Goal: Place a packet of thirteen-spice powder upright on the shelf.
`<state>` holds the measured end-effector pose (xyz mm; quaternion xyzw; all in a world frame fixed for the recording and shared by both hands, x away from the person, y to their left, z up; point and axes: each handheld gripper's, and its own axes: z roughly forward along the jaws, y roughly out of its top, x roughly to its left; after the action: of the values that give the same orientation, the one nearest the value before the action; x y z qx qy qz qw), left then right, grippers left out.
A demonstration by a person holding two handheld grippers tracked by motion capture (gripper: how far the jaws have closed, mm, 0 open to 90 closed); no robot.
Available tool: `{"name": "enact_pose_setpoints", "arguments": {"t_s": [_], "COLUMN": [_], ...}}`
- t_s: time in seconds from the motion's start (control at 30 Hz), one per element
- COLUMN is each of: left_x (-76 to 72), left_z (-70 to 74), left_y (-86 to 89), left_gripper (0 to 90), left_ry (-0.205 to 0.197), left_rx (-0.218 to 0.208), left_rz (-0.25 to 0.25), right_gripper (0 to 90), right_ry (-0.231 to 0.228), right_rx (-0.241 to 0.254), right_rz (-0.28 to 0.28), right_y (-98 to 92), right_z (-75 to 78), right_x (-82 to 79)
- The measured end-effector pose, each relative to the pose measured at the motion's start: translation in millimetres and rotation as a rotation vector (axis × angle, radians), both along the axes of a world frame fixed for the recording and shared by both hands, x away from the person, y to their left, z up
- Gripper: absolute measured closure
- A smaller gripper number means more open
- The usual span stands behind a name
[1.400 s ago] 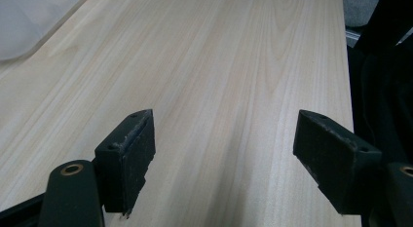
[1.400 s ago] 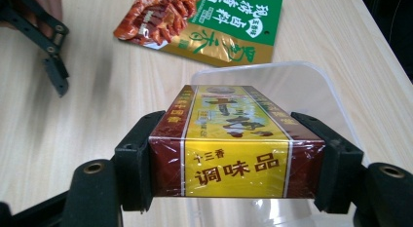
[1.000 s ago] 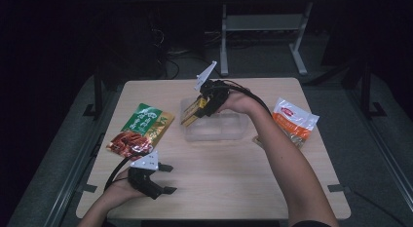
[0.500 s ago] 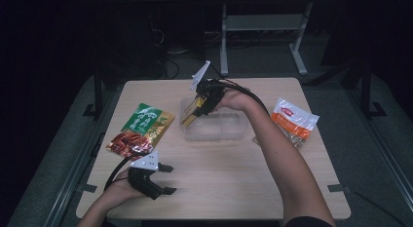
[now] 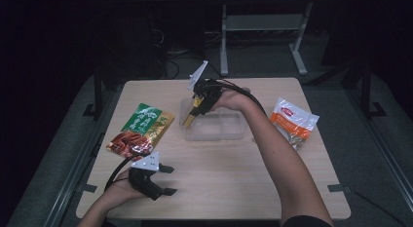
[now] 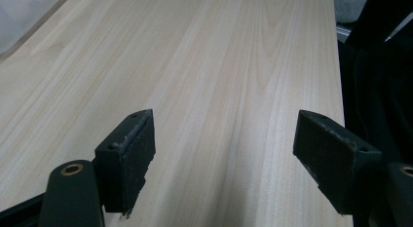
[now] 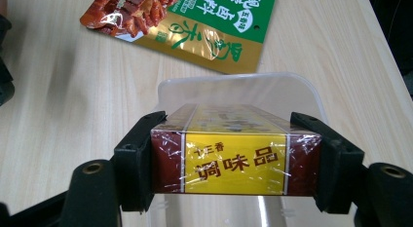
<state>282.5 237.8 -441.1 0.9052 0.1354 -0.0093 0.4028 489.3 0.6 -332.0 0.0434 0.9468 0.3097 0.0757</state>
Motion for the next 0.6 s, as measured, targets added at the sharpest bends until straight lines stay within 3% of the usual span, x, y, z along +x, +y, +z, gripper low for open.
{"name": "enact_pose_setpoints", "arguments": {"t_s": [0.6], "left_x": [-0.1], "left_z": [-1.5], "left_y": [-1.6], "left_gripper": [22.9], "left_ry": [0.008], "left_rx": [0.002], "left_rz": [-0.005], "right_gripper": [31.0], "right_ry": [0.014], "right_rx": [0.011], "right_rz": [0.004], "right_y": [19.5], "right_z": [-5.4], "right_x": [5.8]}}
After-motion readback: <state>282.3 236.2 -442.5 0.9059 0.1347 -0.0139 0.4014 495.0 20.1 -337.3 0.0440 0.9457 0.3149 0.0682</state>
